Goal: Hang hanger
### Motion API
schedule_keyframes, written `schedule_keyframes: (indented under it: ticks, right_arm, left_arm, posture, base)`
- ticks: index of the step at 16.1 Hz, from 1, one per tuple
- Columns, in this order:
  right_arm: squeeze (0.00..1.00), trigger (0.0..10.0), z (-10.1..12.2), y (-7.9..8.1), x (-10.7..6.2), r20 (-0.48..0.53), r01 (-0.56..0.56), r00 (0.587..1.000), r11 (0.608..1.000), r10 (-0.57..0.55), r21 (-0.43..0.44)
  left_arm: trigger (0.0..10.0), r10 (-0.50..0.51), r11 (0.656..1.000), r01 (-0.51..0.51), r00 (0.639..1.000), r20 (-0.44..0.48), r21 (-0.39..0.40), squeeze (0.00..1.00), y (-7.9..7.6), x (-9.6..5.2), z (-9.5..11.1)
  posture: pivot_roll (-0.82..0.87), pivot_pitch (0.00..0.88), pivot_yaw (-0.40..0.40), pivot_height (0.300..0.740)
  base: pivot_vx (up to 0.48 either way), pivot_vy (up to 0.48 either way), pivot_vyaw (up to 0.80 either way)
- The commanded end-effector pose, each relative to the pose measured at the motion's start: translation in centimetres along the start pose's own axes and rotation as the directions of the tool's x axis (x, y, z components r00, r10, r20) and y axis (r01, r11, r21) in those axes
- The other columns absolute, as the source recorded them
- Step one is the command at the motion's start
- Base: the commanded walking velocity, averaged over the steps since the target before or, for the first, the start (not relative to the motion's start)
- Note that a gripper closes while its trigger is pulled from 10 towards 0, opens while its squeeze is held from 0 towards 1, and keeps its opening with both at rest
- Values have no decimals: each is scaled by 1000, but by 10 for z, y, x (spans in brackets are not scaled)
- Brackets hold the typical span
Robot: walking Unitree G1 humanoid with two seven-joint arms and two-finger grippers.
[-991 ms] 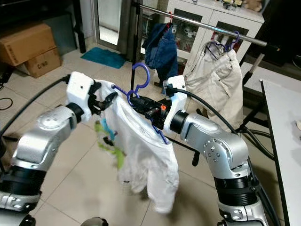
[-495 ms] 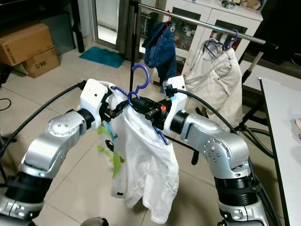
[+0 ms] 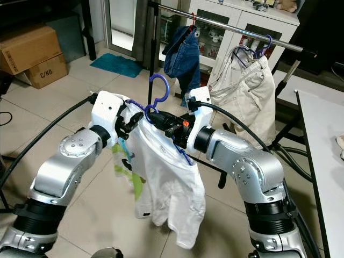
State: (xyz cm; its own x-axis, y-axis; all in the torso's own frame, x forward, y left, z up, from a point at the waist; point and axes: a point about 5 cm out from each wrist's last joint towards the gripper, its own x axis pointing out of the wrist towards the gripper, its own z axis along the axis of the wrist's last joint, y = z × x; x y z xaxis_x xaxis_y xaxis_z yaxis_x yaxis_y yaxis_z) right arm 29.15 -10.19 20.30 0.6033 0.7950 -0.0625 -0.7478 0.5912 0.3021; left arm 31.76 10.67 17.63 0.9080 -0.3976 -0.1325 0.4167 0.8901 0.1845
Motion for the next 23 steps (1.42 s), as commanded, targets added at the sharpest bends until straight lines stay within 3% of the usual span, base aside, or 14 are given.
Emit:
schedule_keyframes:
  ticks: [1, 15, 20, 22, 23]
  right_arm:
    - [0, 10000, 9, -1, -1, 17, -3, 1000, 1000, 3, -19]
    - [0, 10000, 9, -9, -1, 16, 37, 999, 999, -36, -17]
    - [0, 10000, 9, -12, -1, 15, 54, 998, 998, -53, -14]
    - [0, 10000, 9, -13, -1, 15, 60, 998, 998, -60, -12]
    - [0, 10000, 9, -17, -1, 13, 94, 995, 996, -94, -1]
  left_arm:
    - [0, 0, 1000, 0, 1000, 5, -5, 0, -5, -1, 1]
    - [0, 33, 999, -33, 999, 5, -17, 0, -8, -10, -1]
    - [0, 43, 996, -44, 999, -5, -72, 0, -6, -15, -5]
    - [0, 5, 997, -4, 1000, 11, -74, 0, -9, -17, -4]
    - [0, -87, 994, 90, 995, 52, -56, 0, -19, -19, 3]
  posture:
    - [66, 0, -128, 740]
    - [67, 0, -130, 740]
    - [69, 0, -133, 740]
    - [69, 0, -133, 740]
    - [69, 0, -133, 740]
  base:
    - [0, 0, 0]
    - [0, 0, 0]
    - [0, 0, 0]
    - [0, 0, 0]
    - [0, 0, 0]
